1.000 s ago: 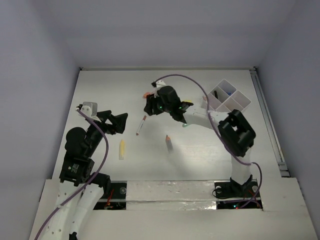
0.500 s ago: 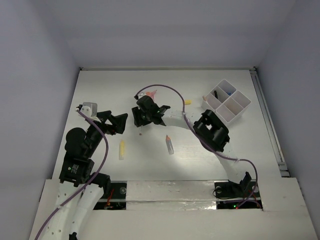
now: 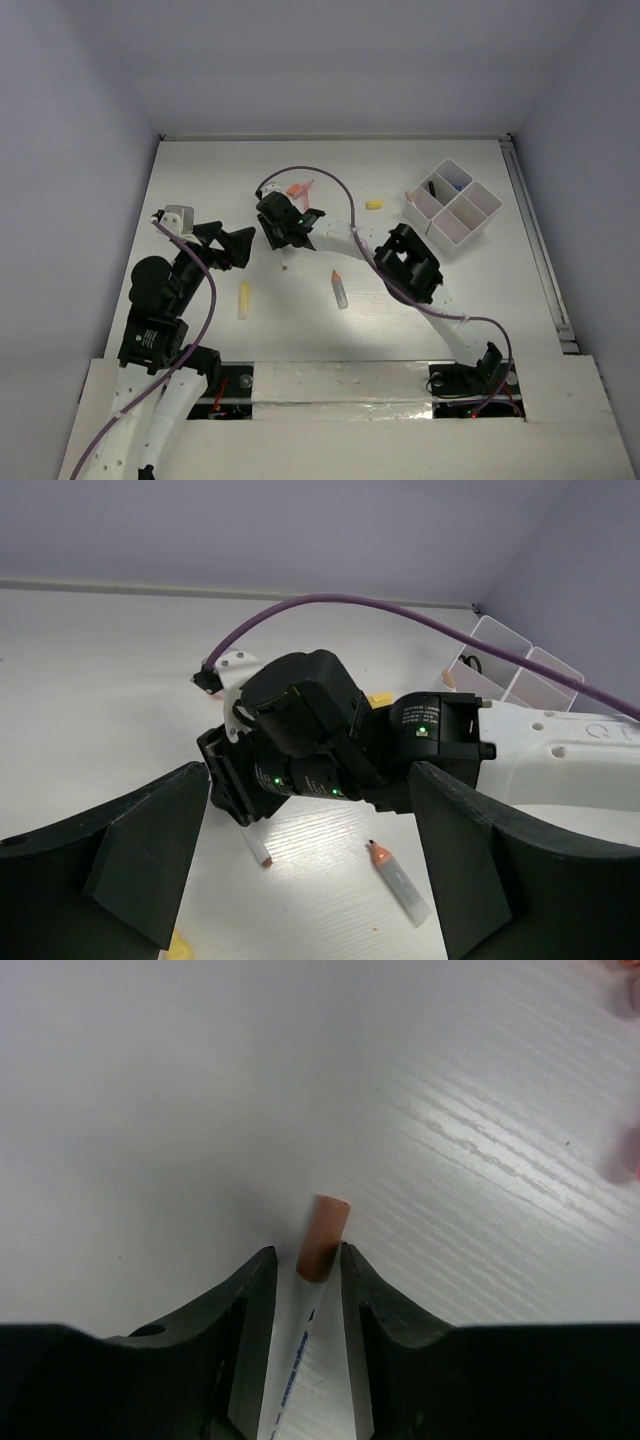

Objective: Sort the stationery into containers
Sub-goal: Pick up the pen from the center of the board, then place the pen in the storage box.

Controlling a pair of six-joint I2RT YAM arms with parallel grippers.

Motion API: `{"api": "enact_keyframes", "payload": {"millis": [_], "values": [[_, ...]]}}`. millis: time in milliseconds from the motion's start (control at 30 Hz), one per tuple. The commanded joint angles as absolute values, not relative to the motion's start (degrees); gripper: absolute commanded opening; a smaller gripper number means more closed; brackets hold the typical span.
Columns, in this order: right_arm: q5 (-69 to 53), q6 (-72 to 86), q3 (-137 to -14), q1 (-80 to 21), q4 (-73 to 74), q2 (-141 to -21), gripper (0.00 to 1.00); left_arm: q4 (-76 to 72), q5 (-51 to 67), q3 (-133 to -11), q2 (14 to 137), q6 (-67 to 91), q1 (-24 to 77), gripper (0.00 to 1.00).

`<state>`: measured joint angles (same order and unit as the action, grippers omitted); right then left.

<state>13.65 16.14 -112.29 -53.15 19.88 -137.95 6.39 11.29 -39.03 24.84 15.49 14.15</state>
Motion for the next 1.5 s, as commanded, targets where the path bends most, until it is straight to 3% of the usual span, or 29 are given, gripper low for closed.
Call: {"api": "enact_keyframes", "payload": {"millis": [0,167,267,300,500,733,867,1033,1200,1467], "values": [[17.0,12.2,-115.3,-53.1,28.1,-143.2,0.37,4.6,11.0,-40.9,24.4,15.0,14.3,0.79],[18.5,9.8,-120.2,-53.1,32.5,-147.1,0.29,4.5,10.9,-40.8,24.4,15.0,14.3,0.79],[17.6,8.9,-120.9,-53.1,34.2,-148.1,0.16,4.4,10.9,-40.8,24.5,15.1,14.3,0.79],[17.8,8.9,-120.9,-53.1,34.4,-148.0,0.00,4.4,11.0,-40.9,24.6,15.0,14.3,0.79],[17.2,10.0,-113.1,-50.6,24.4,-138.9,0.00,4.3,11.0,-40.8,24.6,15.0,14.3,0.79],[12.7,16.2,-88.0,-39.9,-10.3,-114.2,0.00,4.7,10.5,-40.7,24.4,14.9,14.3,0.79],[19.3,15.8,-70.2,-33.7,-24.1,-102.1,0.00,4.5,10.8,-40.7,24.4,14.9,14.3,0.79],[29.8,14.1,-57.4,-25.6,-37.7,-92.4,0.00,4.4,11.1,-40.7,24.6,14.9,14.3,0.79],[34.2,6.6,-51.2,-18.6,-48.7,-90.7,0.00,4.2,11.2,-40.6,24.9,14.9,14.3,0.79],[35.6,-6.1,-49.7,-18.1,-55.7,-95.4,0.00,4.2,11.3,-40.6,25.1,14.9,14.3,0.79]]}}
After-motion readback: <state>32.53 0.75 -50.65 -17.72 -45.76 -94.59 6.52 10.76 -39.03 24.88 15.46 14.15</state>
